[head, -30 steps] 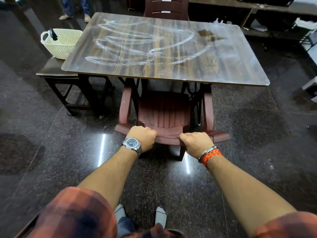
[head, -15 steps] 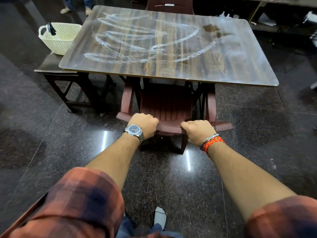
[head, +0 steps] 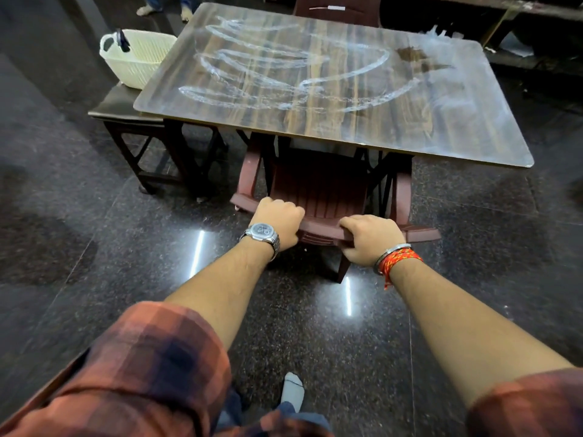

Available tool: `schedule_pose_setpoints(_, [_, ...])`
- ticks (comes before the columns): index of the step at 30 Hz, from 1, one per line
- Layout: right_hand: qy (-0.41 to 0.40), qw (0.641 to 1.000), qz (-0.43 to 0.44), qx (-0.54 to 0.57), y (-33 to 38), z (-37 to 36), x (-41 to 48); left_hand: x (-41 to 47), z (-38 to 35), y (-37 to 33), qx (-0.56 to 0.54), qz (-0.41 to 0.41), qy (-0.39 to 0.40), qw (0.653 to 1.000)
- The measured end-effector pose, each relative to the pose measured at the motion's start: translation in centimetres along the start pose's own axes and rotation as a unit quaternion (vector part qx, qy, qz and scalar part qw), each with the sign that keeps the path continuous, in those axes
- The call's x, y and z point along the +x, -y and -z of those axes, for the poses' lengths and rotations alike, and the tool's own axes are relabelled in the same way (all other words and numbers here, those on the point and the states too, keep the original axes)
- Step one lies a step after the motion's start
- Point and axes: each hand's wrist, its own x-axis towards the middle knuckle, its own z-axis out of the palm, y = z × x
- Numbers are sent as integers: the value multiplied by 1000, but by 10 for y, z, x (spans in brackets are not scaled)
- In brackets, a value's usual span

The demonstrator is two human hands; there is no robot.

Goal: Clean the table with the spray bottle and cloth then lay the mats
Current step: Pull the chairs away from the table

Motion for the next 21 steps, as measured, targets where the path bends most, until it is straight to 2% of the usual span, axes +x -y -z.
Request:
schedule_pose_setpoints(5, [-67, 995, 48, 65, 34, 9, 15, -15, -5, 28, -62, -36, -41, 997])
schedule_pose_setpoints(9, [-106, 984, 70, 128, 87, 26, 67, -33, -17, 89, -111, -43, -94, 988])
schedule_pose_setpoints(14, [-102, 983, 79, 133, 161, 46, 163, -48, -19, 202, -162, 65, -158, 972])
schedule_pose_setpoints(18, [-95, 979, 43, 176, 219, 59, 246, -54, -14, 306, -177, 170, -154, 957])
schedule_pose_setpoints(21, [-64, 980, 34, 186, 256, 68, 300, -54, -12, 373, -170, 200, -141, 955])
